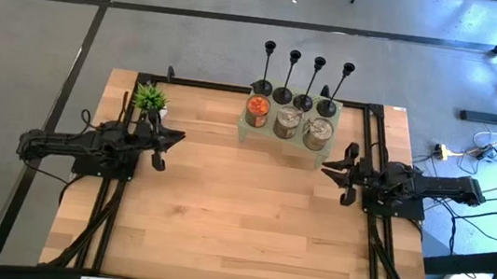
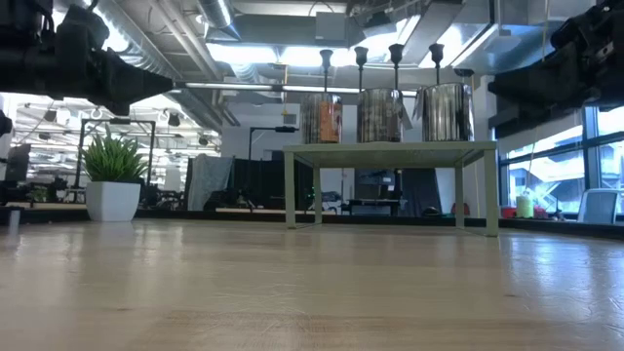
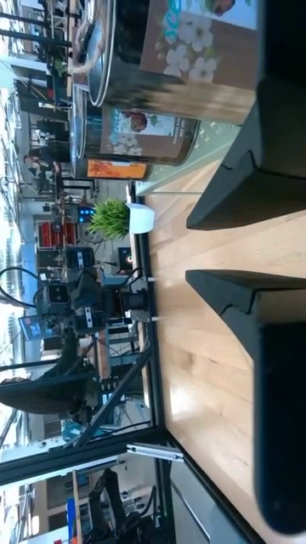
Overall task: Pick & Place candle stick holders
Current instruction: Return to Home Position
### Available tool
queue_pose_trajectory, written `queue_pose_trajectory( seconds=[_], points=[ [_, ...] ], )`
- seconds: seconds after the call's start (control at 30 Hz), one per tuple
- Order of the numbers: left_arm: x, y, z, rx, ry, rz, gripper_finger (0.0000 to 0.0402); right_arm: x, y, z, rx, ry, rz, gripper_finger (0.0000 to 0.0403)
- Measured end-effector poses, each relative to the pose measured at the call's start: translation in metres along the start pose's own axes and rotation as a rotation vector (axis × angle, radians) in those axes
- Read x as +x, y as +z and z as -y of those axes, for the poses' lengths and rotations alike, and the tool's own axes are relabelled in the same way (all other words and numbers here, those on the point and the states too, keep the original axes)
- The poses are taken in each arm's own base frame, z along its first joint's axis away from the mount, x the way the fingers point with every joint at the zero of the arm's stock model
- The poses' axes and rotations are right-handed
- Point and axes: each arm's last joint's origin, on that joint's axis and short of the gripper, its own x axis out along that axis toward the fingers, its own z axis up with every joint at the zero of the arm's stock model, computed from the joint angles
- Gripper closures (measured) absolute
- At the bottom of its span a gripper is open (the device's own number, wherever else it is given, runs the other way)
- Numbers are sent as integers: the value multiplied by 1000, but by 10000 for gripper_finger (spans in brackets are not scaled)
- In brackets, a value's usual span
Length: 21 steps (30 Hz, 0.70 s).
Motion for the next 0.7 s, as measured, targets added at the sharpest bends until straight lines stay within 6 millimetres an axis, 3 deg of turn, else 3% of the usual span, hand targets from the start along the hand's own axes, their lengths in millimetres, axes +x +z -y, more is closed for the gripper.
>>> queue_pose_trajectory(
  seconds=[0.7],
  points=[
    [0,-2,0,42,0,-21,366,6,-9,-1,1,0,-106,313]
  ],
)
